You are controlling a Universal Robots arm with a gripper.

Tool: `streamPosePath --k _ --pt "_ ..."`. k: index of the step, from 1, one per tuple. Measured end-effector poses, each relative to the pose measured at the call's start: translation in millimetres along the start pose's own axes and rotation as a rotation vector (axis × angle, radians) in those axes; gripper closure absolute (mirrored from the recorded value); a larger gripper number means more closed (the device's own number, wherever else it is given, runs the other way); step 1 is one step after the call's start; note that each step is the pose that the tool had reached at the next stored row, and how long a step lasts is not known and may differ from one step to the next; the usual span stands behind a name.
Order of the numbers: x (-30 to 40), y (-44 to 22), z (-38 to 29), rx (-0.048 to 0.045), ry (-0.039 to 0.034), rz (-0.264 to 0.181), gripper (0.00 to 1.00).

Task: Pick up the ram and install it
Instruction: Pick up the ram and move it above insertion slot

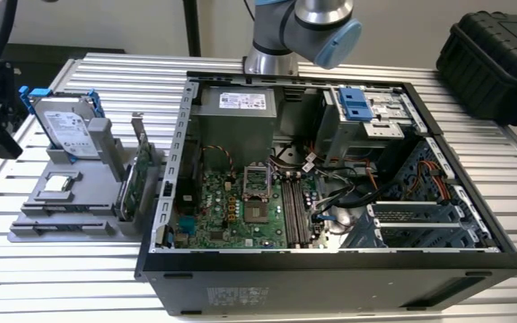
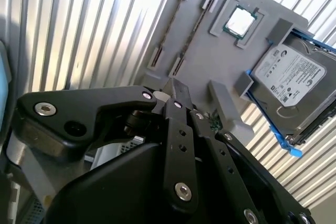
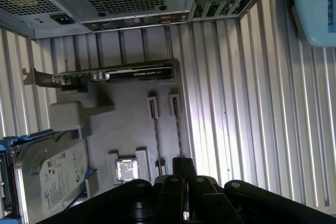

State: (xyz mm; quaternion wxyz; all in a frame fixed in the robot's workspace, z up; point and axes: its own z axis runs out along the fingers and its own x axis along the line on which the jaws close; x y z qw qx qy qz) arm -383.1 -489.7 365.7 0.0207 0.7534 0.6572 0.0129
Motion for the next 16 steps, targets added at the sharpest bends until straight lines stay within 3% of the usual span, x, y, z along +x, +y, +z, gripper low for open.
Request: streamPosePath --k 16 --pt "-0.1 -1.0 0.6 0.0008 -0.0046 0.095 1.0"
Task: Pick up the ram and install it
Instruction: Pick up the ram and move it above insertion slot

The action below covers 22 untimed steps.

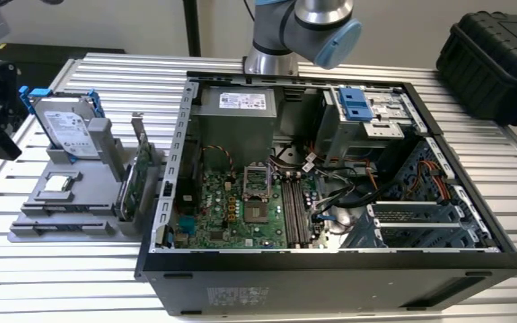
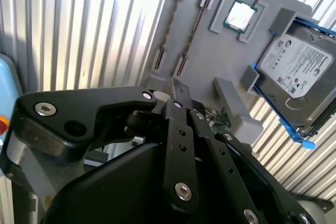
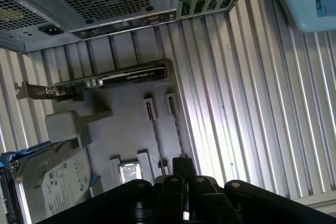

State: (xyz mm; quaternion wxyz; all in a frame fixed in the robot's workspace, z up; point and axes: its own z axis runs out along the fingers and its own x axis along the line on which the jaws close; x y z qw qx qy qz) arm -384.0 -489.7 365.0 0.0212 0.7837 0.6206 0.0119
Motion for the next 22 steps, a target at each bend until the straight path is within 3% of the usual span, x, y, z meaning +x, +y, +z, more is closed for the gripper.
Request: streamPosePath --k 6,14,22 --pt "0.1 -0.1 0.4 -0.0002 0.0003 -0.006 1.0" --pt "0.6 -0.4 3.0 -0.0008 0.0053 -0.113 1.0" --pt "0.7 -0.4 3.8 -0.0014 0.0086 -0.178 1.0"
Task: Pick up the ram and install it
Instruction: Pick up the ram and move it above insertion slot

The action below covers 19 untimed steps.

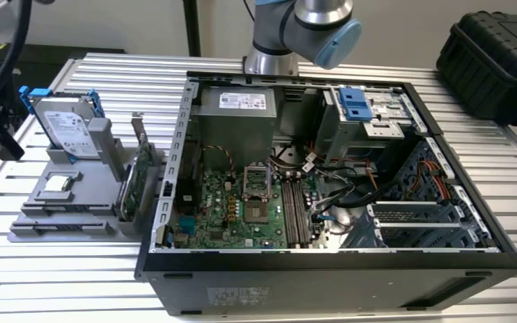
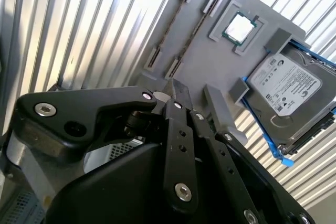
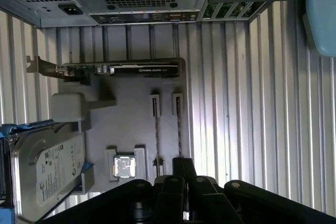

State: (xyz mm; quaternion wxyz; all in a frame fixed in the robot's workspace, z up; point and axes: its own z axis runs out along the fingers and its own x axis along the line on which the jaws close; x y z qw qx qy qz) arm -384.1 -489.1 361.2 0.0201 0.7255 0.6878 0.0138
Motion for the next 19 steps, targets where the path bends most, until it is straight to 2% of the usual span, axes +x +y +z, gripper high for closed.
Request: streamPosePath --k 4,5,17,19 --pt "0.0 0.0 0.0 -0.0001 0.0005 -0.01 1.0" --pt "0.0 0.0 0.0 -0.0001 0.0006 -0.012 0.0" --pt "0.0 0.0 0.0 -0.0003 0.002 -0.041 0.0" --pt "-0.1 -0.1 0.2 0.0057 0.0019 -0.043 0.0"
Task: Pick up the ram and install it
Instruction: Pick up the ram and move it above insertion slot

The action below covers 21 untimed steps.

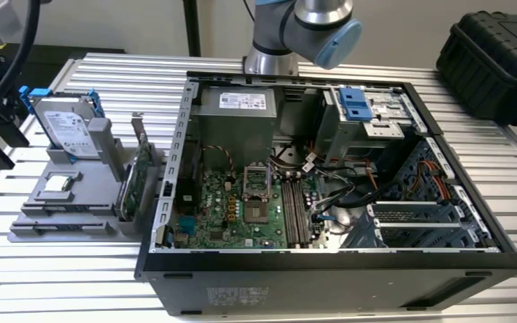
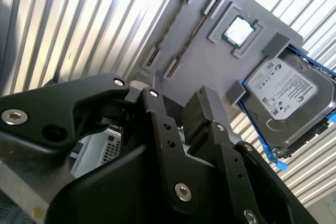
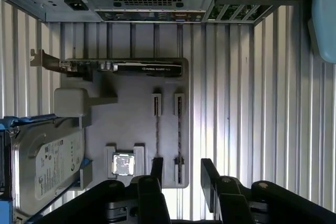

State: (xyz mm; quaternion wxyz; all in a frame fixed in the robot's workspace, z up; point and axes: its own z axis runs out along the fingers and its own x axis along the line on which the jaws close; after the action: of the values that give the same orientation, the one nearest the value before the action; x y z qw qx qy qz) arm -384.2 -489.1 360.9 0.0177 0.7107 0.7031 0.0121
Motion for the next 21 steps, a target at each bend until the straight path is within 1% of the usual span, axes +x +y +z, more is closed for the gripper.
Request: streamPosePath --k 1,3,4,7,9,21 --pt "0.0 0.1 0.4 0.0052 0.0001 -0.003 0.0" --pt "0.1 0.2 0.9 0.019 0.0 -0.008 0.0" --pt "0.1 0.1 1.3 0.0218 0.0001 -0.009 0.0" --pt "0.0 0.1 1.3 0.0224 0.0001 -0.009 0.0" --pt "0.1 0.2 2.5 0.0223 0.0002 -0.009 0.0" --pt "0.2 -0.5 17.1 0.0228 0.0003 -0.017 0.0"
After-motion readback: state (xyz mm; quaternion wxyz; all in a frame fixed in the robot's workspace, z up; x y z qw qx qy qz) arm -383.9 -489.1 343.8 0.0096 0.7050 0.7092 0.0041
